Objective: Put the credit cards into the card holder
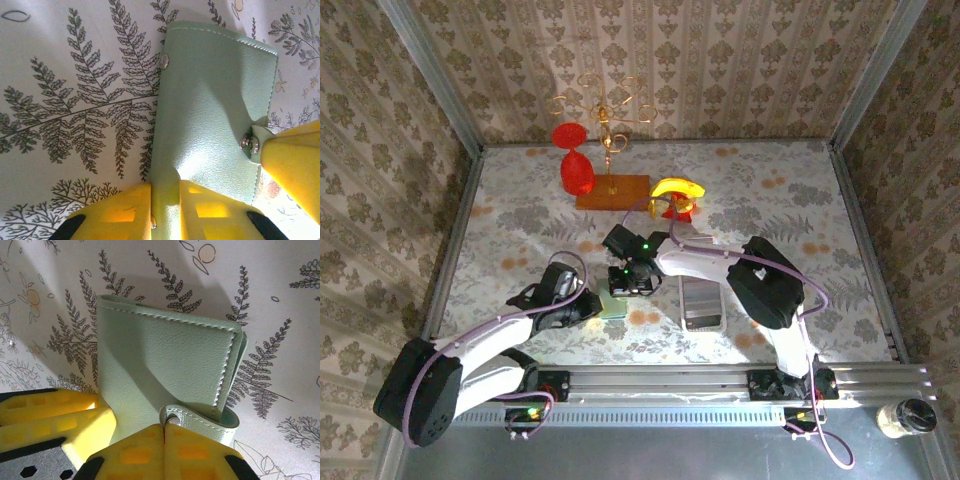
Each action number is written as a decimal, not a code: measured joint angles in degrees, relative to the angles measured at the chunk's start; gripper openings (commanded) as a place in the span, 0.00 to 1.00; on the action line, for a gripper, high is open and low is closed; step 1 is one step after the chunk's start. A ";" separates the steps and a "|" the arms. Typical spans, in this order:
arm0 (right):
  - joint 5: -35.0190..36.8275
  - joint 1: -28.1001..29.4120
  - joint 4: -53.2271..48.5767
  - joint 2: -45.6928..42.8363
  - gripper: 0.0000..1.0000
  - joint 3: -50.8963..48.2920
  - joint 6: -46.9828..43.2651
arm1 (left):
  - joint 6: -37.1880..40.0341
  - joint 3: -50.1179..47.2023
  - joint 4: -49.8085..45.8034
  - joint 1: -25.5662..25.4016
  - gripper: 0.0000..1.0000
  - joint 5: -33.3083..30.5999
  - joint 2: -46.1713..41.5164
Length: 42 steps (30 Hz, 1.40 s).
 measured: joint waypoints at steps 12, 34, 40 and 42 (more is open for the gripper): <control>1.09 0.44 -5.90 2.43 0.00 4.39 -2.80 | 0.00 -0.04 0.35 0.13 0.17 0.46 0.15; 1.22 0.63 -2.29 1.18 0.00 1.81 1.18 | 0.00 -0.37 0.92 0.13 0.16 0.57 0.15; 1.20 0.63 -1.44 1.18 0.00 1.68 2.08 | 0.00 -0.37 0.94 0.15 0.16 0.55 0.15; 1.20 0.63 -1.44 1.20 0.00 1.68 2.21 | 0.00 -0.37 0.94 0.15 0.16 0.55 0.15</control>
